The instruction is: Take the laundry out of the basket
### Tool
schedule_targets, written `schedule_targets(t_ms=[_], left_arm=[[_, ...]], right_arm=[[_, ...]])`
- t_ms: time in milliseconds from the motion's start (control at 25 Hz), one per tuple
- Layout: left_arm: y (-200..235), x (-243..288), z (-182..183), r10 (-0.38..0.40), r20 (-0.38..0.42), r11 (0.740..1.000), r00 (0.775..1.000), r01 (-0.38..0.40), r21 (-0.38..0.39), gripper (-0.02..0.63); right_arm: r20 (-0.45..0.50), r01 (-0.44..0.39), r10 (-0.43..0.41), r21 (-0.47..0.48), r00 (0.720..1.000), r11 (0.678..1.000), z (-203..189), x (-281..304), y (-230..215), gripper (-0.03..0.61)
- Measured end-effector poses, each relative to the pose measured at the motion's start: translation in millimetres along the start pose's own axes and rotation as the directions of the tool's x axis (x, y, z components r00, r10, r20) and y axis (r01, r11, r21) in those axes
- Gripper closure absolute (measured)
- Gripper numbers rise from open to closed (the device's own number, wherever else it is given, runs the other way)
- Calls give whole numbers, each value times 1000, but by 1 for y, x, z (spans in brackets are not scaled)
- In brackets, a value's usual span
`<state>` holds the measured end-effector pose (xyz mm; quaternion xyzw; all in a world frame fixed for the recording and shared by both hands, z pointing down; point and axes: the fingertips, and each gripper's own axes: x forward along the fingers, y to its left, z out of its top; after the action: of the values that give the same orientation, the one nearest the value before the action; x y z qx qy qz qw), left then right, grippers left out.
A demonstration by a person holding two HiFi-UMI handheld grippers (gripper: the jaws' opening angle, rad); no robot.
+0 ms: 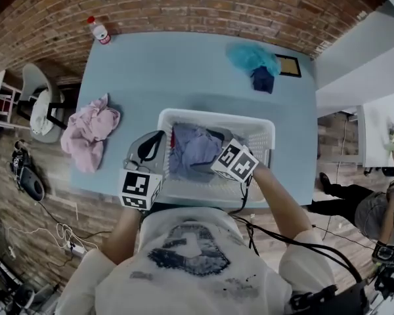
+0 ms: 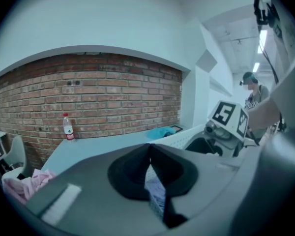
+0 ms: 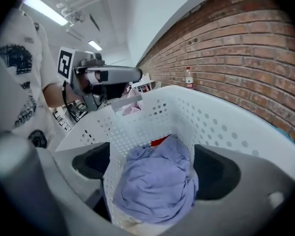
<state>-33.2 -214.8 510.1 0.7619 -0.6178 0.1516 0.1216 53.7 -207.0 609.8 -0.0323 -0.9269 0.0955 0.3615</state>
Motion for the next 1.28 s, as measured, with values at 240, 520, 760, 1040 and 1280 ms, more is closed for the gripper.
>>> schedule_targets(t_ms=[240,520,760,1040,1280], left_arm=[[2,-3,3,7,-19,1000,1000,-6,23,621],[11,-11,-3,36,-61,999,997,-34,34,621],[13,-12,-5,45,-85,998,995,-42,45,621],[11,-10,-6,51,-99,998,994,-47,39,621],[17,-8,-12,61,-102,998,993,-58,30,621]], right_arm=[[-112,-73,65,-74,992,995,-14,27,-5,49],[-176,-166,123,-252,977,953,-22,52,4,49],[-240,-251,174,-344,955,905,-46,74,13,48],[-307,-284,165,-396,937,873,-64,89,5,48],[-350,-266,132,-369,928,891,-82,107,3,48]])
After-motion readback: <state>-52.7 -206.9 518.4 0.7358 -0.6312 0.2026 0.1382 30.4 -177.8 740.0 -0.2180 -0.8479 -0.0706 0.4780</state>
